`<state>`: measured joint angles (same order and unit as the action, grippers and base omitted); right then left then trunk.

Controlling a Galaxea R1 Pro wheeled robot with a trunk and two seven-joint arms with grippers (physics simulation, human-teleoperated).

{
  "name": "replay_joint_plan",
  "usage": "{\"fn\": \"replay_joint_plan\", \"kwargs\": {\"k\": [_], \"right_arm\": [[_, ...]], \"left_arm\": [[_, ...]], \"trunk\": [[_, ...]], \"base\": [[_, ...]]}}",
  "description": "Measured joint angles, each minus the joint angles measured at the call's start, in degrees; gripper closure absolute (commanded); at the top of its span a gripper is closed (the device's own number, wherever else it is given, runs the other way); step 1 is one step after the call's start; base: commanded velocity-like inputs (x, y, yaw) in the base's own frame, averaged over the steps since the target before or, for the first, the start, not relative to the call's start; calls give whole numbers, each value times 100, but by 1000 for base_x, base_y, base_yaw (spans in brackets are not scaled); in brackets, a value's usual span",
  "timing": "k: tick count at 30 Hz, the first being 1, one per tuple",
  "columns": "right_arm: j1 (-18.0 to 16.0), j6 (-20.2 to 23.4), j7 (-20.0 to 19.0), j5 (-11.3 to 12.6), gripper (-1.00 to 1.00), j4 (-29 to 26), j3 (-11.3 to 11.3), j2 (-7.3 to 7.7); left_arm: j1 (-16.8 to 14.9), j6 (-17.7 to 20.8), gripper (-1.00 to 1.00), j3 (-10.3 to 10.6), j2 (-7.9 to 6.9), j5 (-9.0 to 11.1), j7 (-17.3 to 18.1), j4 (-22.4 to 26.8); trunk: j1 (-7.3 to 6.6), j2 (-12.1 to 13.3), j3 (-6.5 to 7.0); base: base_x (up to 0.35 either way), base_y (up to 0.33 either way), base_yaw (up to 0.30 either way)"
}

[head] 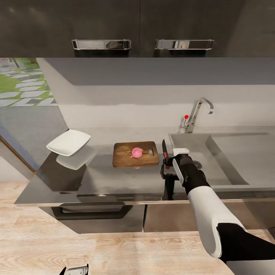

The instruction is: In the kitchen, take the Vidalia onion out of the sink, dice it on the chopping board with the paring knife, put the diced onion into the bowl on the countertop, then place both the paring knife and the chopping board into the sink.

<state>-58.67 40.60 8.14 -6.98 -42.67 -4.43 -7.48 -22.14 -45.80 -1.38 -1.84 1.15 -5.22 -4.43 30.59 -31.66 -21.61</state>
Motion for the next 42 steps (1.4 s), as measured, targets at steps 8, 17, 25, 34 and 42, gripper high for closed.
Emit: {"fn": "replay_joint_plan", "kwargs": {"k": [8, 17, 25, 34, 42], "right_arm": [[0, -1, 0, 0, -100, 1, 0, -5], [0, 0, 0, 0, -100, 1, 11, -16], [0, -1, 0, 0, -100, 6, 17, -24], [0, -2, 0, 0, -100, 53, 18, -26], [0, -138, -1, 0, -100, 111, 18, -26]], "left_arm": [[0, 0, -100, 1, 0, 0, 0, 0], [0, 0, -100, -1, 0, 0, 0, 0], [0, 0, -100, 0, 0, 0, 0, 0], [0, 0, -100, -1, -1, 0, 0, 0], [0, 0, -100, -1, 0, 0, 0, 0]], "trunk": [[0, 0, 0], [0, 0, 0], [0, 0, 0], [0, 0, 0], [0, 0, 0]], "base": [[72, 0, 0], [7, 0, 0], [0, 0, 0], [0, 0, 0], [0, 0, 0]]}}
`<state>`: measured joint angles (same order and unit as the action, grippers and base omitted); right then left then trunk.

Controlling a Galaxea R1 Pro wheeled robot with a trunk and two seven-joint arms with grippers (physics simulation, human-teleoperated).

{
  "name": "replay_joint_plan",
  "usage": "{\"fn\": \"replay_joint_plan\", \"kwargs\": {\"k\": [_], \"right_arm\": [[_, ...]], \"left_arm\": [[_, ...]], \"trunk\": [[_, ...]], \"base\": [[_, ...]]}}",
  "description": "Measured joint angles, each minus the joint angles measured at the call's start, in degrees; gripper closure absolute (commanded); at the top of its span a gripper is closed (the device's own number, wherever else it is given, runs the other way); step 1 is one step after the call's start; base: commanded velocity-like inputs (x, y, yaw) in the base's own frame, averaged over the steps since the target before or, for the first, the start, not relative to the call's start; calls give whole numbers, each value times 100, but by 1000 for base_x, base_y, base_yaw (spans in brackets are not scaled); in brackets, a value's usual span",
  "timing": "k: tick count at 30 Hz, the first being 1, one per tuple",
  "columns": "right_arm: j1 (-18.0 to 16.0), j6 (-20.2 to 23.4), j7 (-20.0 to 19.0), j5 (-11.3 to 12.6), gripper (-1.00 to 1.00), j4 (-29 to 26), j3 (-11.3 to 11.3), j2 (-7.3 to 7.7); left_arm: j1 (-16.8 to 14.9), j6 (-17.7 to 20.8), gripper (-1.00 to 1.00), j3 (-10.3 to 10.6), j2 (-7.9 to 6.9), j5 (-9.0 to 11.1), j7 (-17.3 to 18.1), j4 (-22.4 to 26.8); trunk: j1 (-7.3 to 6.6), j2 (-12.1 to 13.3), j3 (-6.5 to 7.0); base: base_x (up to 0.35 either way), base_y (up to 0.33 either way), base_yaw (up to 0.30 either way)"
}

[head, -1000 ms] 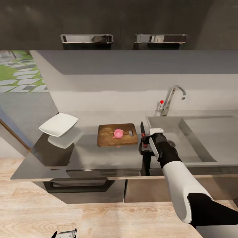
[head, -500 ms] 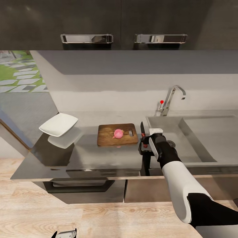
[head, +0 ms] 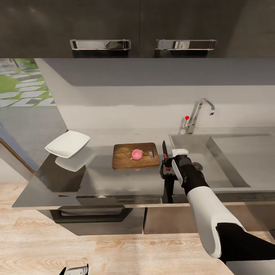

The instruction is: In the kitchen, take the Vidalia onion out of the sink, dice it on the chopping board with the paring knife, put the diced onion into the bowl on the countertop, then place both the paring knife and the chopping board into the sink.

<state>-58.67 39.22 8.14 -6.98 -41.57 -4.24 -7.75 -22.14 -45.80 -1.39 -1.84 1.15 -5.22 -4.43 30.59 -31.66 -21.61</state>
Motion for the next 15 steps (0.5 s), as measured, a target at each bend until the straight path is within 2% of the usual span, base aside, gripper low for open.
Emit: {"fn": "replay_joint_plan", "kwargs": {"k": [13, 14, 15], "right_arm": [[0, -196, -1, 0, -100, 134, 1, 9], [0, -197, -1, 0, 100, 135, 1, 9], [0, -198, -2, 1, 100, 135, 1, 6]], "left_arm": [[0, 0, -100, 0, 0, 0, 0, 0], [0, 0, -100, 0, 0, 0, 0, 0], [0, 0, -100, 0, 0, 0, 0, 0]], "trunk": [[0, 0, 0], [0, 0, 0], [0, 0, 0]], "base": [[0, 0, 0], [0, 0, 0], [0, 0, 0]]}}
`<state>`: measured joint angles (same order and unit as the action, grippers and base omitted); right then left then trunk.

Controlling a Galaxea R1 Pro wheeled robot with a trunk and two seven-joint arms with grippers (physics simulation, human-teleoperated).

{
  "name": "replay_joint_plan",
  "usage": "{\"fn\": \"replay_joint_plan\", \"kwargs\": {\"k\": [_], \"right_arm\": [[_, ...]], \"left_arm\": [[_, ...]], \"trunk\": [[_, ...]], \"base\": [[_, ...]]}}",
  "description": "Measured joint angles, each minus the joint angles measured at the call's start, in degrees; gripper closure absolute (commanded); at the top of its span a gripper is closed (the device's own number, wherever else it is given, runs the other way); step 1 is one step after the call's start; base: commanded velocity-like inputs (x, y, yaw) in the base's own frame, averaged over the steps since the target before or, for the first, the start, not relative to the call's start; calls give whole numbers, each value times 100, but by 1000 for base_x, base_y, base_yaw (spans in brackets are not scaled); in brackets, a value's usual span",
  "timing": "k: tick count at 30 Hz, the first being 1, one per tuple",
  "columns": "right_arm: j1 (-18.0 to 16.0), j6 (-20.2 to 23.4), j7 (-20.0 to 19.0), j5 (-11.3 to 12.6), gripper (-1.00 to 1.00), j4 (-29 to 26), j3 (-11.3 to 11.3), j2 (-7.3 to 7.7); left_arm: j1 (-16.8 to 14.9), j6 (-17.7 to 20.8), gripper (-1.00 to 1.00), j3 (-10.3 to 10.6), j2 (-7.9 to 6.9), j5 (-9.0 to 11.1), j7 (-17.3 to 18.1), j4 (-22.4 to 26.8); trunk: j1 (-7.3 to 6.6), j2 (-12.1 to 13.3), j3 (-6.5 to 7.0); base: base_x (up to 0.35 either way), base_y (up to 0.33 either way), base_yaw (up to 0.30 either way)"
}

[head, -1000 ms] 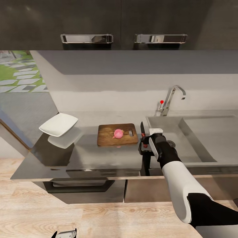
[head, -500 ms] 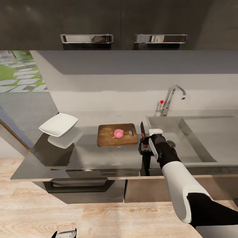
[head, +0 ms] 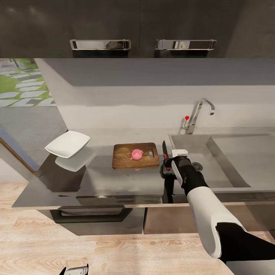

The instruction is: In the kitchen, take the Vidalia onion out of the sink, dice it on the chopping board with the paring knife, put the diced onion into the bowl on the countertop, then place both the paring knife and the chopping board into the sink.

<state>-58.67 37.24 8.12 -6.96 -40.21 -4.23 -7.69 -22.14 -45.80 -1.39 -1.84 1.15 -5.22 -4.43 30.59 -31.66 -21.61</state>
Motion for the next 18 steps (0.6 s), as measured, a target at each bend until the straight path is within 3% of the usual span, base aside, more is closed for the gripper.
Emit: {"fn": "replay_joint_plan", "kwargs": {"k": [18], "right_arm": [[-1, 1, -2, -14, 100, 1, 1, 9]], "left_arm": [[0, 0, -100, 0, 0, 0, 0, 0]], "trunk": [[0, 0, 0]], "base": [[0, 0, 0]]}}
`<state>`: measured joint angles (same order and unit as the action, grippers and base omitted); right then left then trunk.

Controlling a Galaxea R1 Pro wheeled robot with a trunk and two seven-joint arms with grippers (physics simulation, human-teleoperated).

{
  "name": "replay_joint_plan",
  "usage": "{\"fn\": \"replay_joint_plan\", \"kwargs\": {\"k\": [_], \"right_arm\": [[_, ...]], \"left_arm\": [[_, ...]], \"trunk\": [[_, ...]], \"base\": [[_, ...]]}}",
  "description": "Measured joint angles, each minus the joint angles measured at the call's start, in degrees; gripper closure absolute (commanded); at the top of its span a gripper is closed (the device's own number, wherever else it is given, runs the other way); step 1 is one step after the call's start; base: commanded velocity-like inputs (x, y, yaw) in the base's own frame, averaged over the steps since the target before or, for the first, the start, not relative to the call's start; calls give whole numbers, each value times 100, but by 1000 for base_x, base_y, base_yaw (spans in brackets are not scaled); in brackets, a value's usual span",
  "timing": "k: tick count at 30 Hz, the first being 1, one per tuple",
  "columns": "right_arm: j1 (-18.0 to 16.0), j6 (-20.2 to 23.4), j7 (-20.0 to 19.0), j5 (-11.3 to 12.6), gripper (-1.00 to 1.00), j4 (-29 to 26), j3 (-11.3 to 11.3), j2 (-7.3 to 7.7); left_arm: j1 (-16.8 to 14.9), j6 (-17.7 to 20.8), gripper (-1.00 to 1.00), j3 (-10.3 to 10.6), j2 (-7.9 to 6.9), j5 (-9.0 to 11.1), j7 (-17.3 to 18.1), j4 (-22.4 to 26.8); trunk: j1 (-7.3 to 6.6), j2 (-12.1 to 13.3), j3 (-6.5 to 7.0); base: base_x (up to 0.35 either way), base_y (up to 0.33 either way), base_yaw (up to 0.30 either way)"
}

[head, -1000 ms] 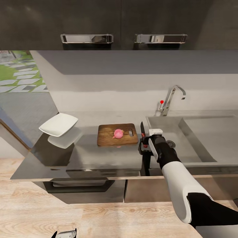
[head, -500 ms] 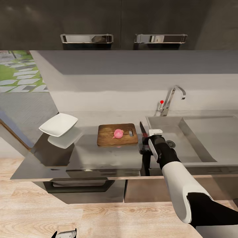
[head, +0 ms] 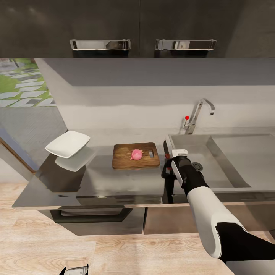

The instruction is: In the kitchen, take the Vidalia onion out of the sink, dice it on the chopping board with the paring knife, put the diced onion into the bowl on the countertop, then place both the paring knife and the chopping board into the sink.

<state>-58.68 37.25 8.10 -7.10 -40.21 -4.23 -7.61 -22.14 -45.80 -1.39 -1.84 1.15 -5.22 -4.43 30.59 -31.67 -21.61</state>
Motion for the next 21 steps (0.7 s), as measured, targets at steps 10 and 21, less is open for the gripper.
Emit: {"fn": "replay_joint_plan", "kwargs": {"k": [10, 21], "right_arm": [[1, -2, 1, 9, 100, -10, -1, 10], [1, 15, 22, -6, 100, -156, -19, 8]], "left_arm": [[0, 0, -100, 0, 0, 0, 0, 0], [0, 0, -100, 5, 0, 0, 0, 0]], "trunk": [[0, 0, 0], [0, 0, 0]], "base": [[0, 0, 0], [0, 0, 0]]}}
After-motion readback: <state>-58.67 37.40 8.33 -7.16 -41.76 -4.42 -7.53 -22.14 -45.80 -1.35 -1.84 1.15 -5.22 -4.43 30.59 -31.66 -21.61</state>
